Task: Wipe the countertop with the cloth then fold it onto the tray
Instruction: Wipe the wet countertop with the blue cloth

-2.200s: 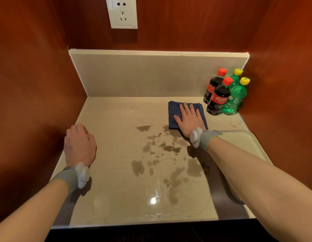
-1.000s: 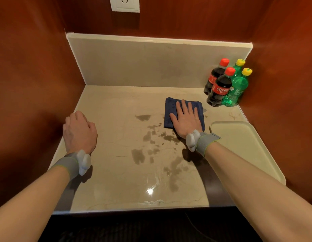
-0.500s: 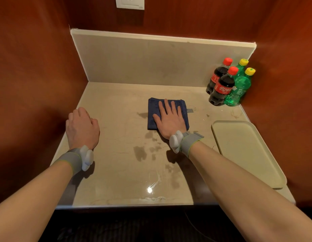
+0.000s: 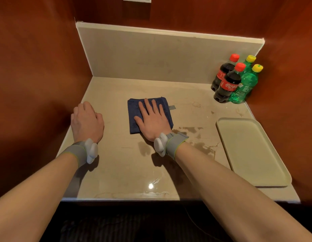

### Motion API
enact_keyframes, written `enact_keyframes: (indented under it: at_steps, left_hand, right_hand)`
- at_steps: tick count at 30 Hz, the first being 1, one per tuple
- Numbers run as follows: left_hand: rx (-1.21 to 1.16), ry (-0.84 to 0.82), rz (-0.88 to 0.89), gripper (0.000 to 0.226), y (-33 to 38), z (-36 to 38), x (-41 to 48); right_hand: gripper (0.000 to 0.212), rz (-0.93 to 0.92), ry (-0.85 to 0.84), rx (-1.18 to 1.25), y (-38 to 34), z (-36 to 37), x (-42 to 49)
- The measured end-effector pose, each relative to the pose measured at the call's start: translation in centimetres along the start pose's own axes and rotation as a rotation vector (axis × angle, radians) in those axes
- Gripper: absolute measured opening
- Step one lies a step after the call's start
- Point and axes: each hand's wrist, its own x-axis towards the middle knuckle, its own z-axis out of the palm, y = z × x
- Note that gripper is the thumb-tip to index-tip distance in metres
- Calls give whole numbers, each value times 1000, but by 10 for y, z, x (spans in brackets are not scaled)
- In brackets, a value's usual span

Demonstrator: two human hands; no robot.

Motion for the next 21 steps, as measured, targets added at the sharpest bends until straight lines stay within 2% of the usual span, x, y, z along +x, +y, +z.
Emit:
enact_keyframes:
  at_steps: [10,21]
  left_hand:
    - [-25,6,1,11,0,-2,-1]
    - [-71,6,-15,14,-1,-2,2]
  right_hand:
    - [68,-157,-25,2,-31,10,-29]
    - [68,-231,-27,-5,-35,13,-59]
